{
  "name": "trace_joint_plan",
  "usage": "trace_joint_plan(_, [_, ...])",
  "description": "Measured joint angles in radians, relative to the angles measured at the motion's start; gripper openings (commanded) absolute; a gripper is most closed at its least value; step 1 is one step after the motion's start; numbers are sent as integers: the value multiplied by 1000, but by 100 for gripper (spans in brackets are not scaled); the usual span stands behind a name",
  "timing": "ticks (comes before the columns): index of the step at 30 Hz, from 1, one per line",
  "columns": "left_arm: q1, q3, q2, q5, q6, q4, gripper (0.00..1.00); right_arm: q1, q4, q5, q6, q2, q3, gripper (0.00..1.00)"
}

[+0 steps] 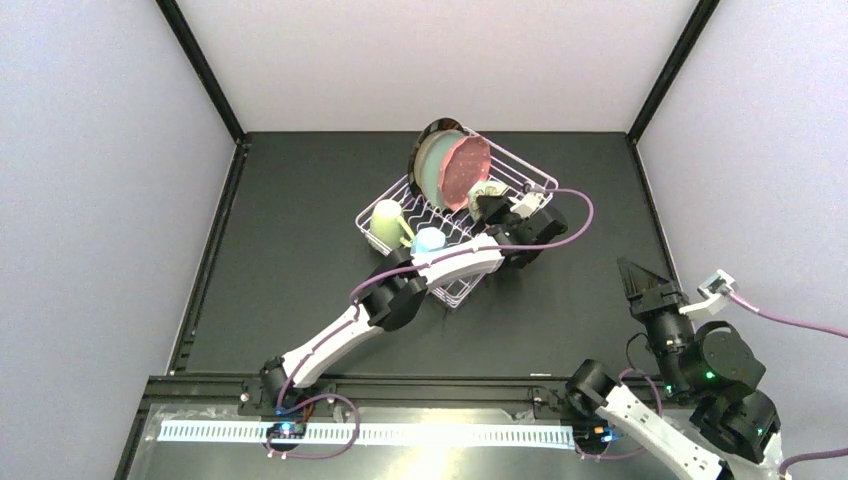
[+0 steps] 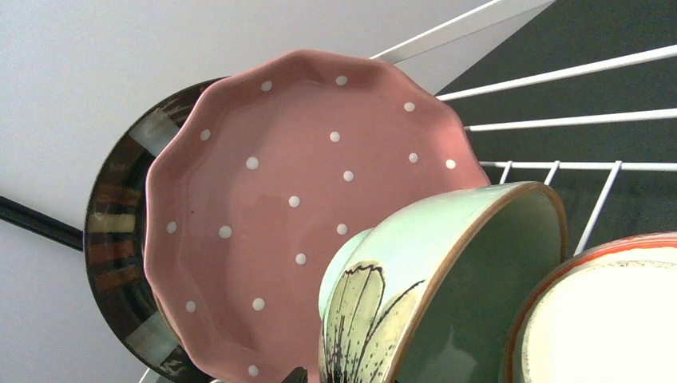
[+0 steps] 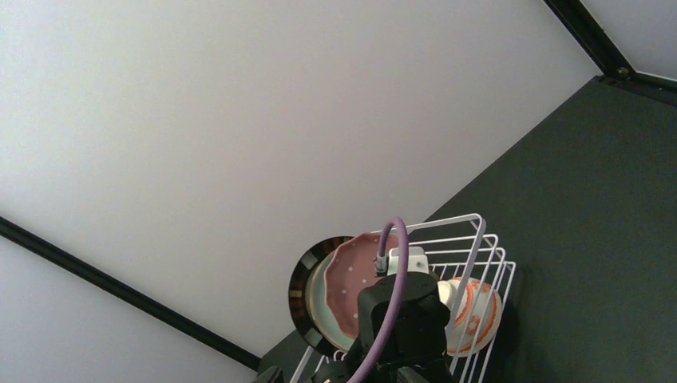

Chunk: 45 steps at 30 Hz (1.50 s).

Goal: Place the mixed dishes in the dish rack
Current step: Turn the bowl upside down.

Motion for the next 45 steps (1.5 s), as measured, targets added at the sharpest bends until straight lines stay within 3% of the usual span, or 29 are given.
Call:
trace_joint_plan(12, [-50, 2, -54, 39, -79, -113, 52, 0, 2, -19, 0, 39, 45, 82])
trace_joint_plan(27, [-99, 9, -70, 126, -187, -215, 52, 0, -7, -20, 5, 43, 53, 82])
trace_joint_plan(45, [-102, 17, -87, 305, -239, -280, 56, 0, -37, -23, 27, 38, 34, 82])
